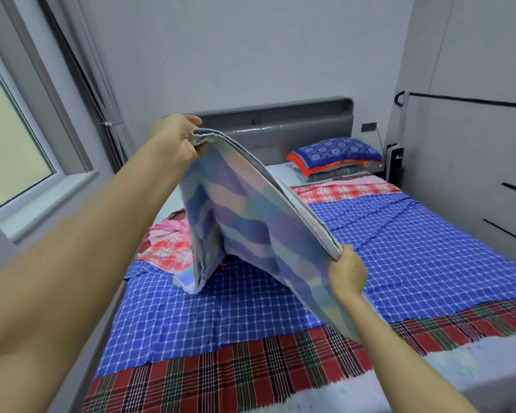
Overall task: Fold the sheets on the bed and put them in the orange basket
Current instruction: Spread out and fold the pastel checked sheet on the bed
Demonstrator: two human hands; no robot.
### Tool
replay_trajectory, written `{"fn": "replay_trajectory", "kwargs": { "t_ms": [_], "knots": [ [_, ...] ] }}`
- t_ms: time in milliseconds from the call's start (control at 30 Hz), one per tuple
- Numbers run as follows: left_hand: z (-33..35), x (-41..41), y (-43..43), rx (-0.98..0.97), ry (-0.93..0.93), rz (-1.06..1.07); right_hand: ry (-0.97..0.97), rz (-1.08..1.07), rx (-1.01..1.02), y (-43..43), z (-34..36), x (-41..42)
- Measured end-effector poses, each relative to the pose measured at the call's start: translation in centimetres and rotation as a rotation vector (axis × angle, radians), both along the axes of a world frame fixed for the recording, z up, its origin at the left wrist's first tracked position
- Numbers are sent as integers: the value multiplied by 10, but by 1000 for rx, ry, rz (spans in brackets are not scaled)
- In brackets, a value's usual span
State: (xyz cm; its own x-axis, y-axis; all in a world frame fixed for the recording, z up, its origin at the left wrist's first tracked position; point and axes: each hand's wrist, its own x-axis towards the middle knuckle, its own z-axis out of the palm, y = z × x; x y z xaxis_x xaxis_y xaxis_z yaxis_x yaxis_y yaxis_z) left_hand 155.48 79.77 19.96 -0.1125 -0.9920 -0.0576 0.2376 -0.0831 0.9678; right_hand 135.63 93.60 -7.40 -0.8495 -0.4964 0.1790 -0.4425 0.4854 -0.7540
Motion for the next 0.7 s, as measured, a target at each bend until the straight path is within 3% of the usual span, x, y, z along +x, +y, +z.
{"fn": "replay_trajectory", "kwargs": {
  "t_ms": [167, 267, 367, 433, 533, 600, 667, 700],
  "knots": [
    [79, 15, 8, -169, 193, -4, 408, 10, -38, 6, 144, -63],
    [133, 43, -5, -306, 299, 29, 783, -30, -143, 8, 245, -74],
    [190, 70, -20, -367, 397, 215, 1126, -84, -299, 14, 335, -78],
    [212, 76, -23, -360, 437, 270, 1291, -77, -289, 22, 374, -81],
    [214, 66, -13, -378, 377, 222, 1276, 59, -84, 29, 403, -89],
    [208, 58, -20, -384, 256, 209, 1103, 242, -28, 31, 416, -98],
    [204, 57, -37, -318, 361, 142, 909, 406, -27, 34, 430, -103],
    [199, 52, -47, -348, 276, 155, 801, 511, 7, 32, 433, -108]
  ]
}}
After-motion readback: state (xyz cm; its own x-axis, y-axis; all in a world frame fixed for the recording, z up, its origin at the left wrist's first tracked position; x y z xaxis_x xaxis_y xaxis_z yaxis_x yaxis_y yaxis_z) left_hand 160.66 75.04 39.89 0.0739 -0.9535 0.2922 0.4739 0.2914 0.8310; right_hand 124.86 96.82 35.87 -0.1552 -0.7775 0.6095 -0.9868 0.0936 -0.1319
